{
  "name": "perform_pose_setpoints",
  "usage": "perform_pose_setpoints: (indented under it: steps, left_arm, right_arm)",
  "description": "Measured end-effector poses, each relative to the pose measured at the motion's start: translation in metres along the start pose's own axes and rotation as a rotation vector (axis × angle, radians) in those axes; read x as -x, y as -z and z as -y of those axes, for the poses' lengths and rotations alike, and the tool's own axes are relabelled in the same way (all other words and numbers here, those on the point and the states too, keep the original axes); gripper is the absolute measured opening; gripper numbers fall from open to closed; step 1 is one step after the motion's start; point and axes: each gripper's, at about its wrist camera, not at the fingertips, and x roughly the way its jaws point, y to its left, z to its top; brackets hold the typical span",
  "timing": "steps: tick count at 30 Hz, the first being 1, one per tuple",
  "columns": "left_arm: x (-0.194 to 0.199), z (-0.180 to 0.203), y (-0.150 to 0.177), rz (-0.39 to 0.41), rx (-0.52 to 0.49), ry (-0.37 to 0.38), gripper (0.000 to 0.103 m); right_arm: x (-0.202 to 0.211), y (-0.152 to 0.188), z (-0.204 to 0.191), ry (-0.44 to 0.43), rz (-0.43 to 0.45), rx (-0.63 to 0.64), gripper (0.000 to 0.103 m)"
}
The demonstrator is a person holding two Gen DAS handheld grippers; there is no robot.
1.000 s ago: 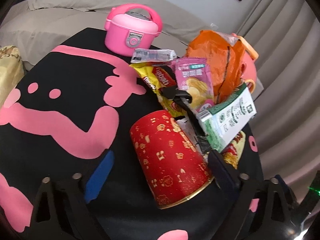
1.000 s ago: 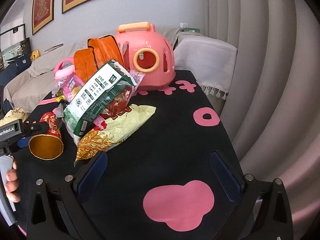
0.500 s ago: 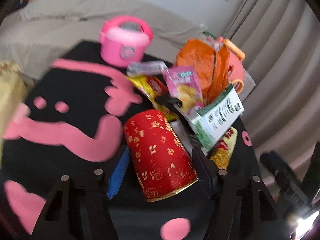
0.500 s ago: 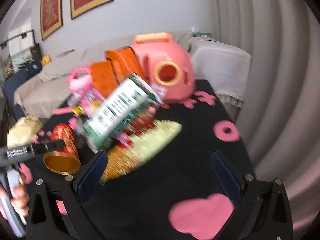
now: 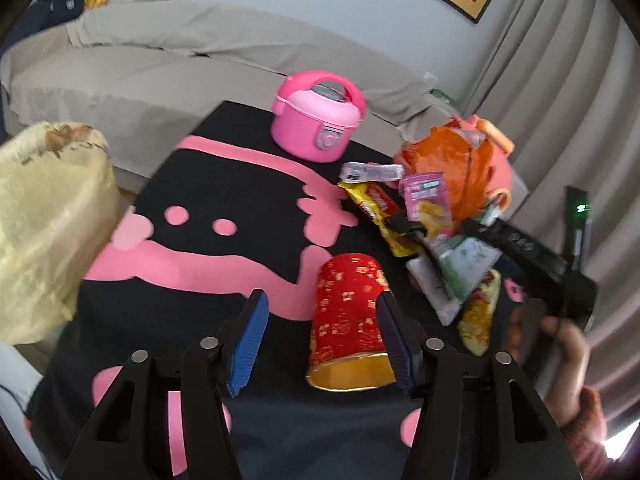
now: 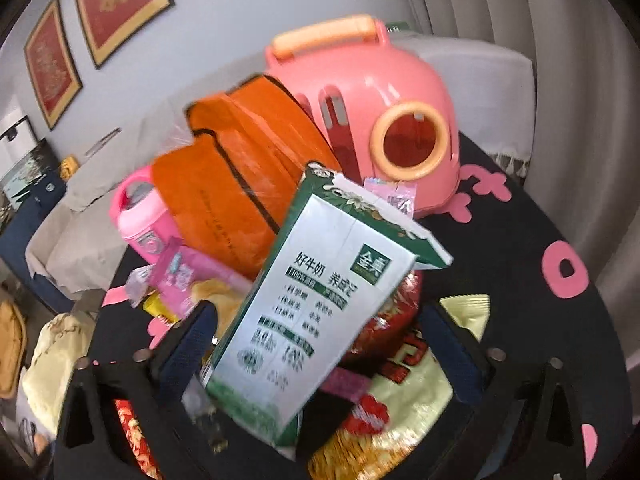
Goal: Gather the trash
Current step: 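Grasp the red paper cup with the left tool while the right tool grasps the green milk carton, then carry the red cup into the yellow bag with the left tool while the right tool drops the carton in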
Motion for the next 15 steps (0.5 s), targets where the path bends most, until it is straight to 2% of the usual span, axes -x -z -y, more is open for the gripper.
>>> perform_pose_setpoints:
  steps: [1, 2, 4, 6, 12, 15]
  left_arm:
    - [-0.001, 0.001, -0.002, -0.002, 0.01, 0.023, 0.073]
    - [-0.003, 0.003, -0.003, -0.001, 0.016, 0.041, 0.081]
    - [-0.008, 0.007, -0.007, -0.003, 0.021, 0.055, 0.085]
    - [-0.02, 0.011, -0.01, -0.026, 0.028, 0.05, 0.085]
    - [-0.055, 0.019, -0.005, -0.165, 0.074, 0.057, 0.084]
    - [-0.055, 0.023, -0.001, -0.179, 0.07, 0.058, 0.069]
  right_arm:
    - [-0.001, 0.0, 0.0, -0.041, -0.013, 0.004, 0.062]
    - [0.002, 0.001, 0.001, -0.06, -0.019, 0.009, 0.058]
    - [0.011, 0.004, 0.002, -0.054, -0.007, 0.043, 0.057]
    - [0.024, 0.008, 0.002, -0.041, 0.014, 0.092, 0.052]
    - [0.061, 0.019, 0.013, -0.021, 0.06, 0.176, 0.052]
    - [0.076, 0.023, 0.018, -0.025, 0.073, 0.205, 0.052]
